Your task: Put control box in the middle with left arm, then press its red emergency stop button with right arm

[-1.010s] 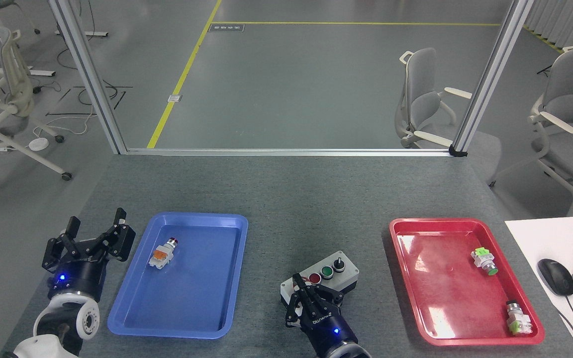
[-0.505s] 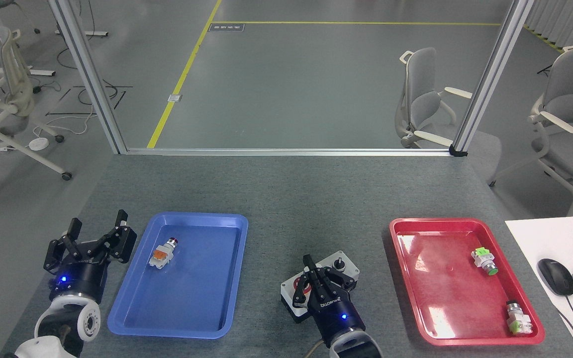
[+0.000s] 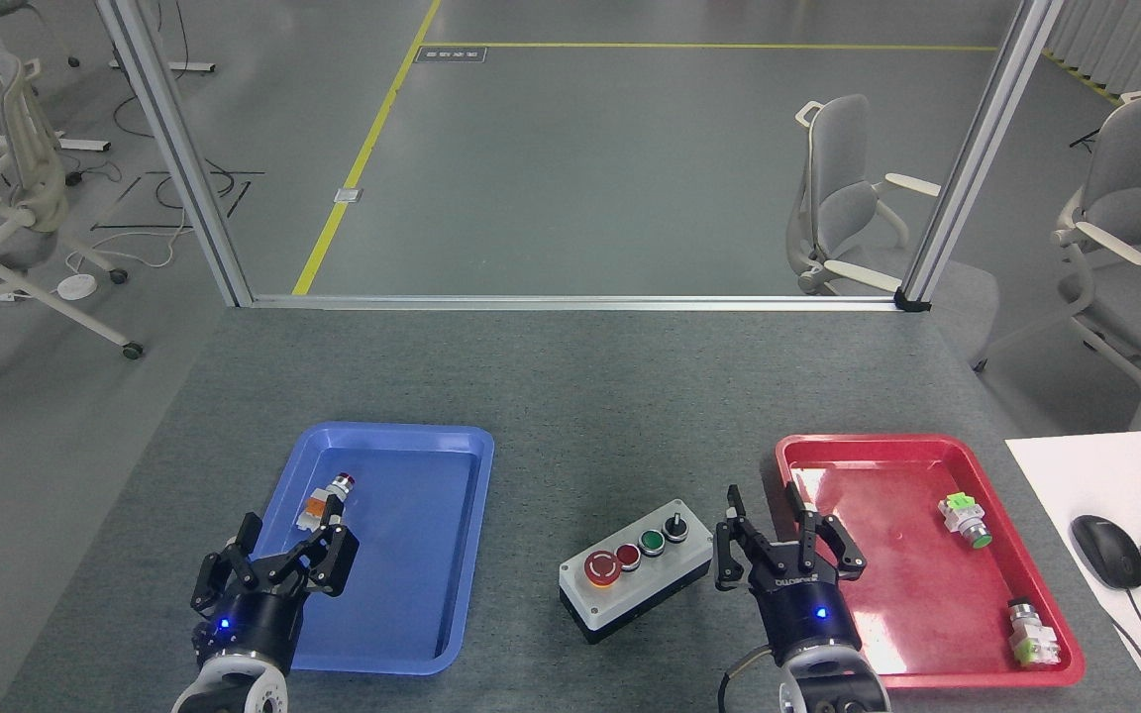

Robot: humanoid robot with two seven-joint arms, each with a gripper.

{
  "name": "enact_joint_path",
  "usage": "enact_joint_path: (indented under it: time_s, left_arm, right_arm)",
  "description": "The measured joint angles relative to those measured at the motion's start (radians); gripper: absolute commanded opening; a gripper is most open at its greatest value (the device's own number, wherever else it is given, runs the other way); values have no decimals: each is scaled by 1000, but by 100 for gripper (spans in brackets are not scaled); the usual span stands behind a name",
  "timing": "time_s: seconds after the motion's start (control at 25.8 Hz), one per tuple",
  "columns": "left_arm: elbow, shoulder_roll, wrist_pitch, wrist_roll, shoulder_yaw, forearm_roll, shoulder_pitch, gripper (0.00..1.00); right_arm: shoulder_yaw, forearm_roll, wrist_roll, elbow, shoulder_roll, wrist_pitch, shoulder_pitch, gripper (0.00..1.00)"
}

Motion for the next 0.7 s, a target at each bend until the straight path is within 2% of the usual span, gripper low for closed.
enact_joint_path:
  time_s: [0.19,0.7]
  left_arm:
    - [2,-4,1,2,-20,-54,9,99]
    - [3,-11,4,7,-21,-57,10,99]
  right_arm:
    - [-43,-4,7,-3,-29,9,16,100]
    - [-82,-6,10,-38,-63,7,41,100]
